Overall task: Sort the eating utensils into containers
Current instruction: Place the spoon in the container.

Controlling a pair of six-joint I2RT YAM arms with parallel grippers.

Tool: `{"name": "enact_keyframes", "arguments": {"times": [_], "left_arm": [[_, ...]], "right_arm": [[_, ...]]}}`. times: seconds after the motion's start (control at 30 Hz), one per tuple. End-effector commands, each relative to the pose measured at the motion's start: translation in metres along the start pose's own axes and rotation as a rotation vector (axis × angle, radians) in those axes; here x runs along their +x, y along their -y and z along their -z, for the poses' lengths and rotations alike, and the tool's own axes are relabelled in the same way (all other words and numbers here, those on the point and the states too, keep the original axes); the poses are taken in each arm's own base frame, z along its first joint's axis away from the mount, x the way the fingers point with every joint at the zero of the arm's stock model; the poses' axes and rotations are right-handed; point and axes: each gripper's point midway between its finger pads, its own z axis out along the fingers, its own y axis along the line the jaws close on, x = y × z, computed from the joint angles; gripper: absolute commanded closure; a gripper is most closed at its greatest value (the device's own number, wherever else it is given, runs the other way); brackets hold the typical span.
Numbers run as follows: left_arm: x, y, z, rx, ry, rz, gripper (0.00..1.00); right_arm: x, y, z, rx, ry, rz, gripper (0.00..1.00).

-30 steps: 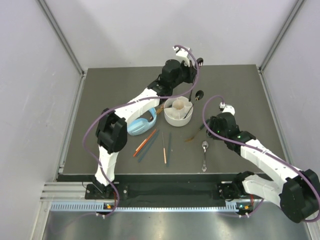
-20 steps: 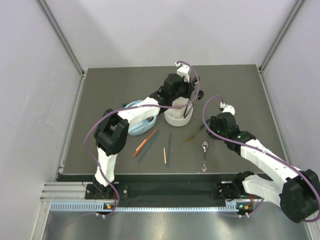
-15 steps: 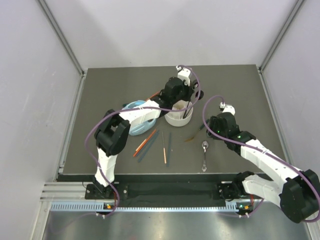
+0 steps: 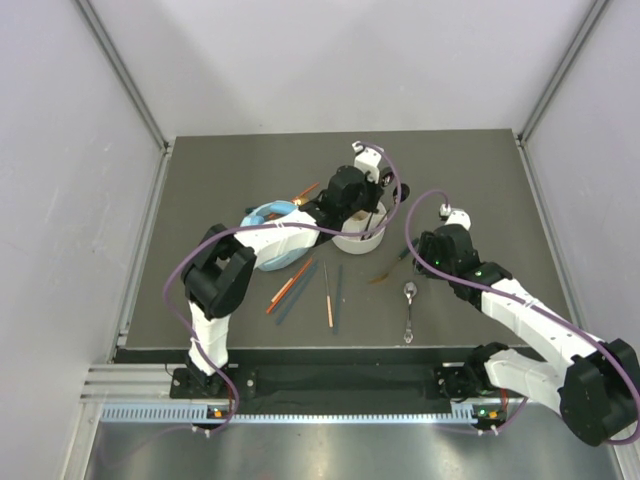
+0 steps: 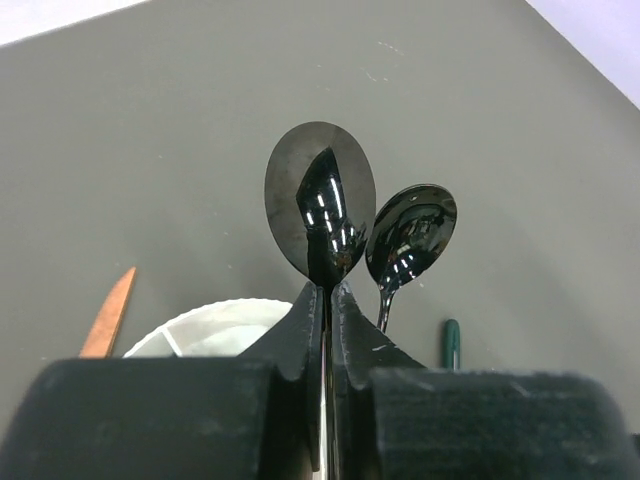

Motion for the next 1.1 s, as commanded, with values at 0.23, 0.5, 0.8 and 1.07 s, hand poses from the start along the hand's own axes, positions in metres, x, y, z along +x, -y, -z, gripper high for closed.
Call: {"name": "enact_keyframes", "arguments": {"times": [0.23,0.5,0.8,1.07], "left_arm": [[-0.048,-0.001,0.010,-0.039,0.105,-0.043,0.67],[-0.066,-0.017,0.016,-0.110,0.143,-0.041,0.50],[-0.125,-0.158,0.056,-0.379,0.183,0.087,0.39],[-0.099,-0.256,0.054,-0.492,-0.039,0.121,0.36]], "right_arm": [[-0.009,-0.003,-0.002,-0.012,0.034,-0.013,0.50],[-0.010,-0.004,-0.001,-0.017,0.033,-0.010,0.50],[-0.013,-0.006,-0.001,-0.025,0.042,-0.009,0.49],[-0.005,-0.009,-0.010,-0.031,0.002,-0.004,0.49]]}}
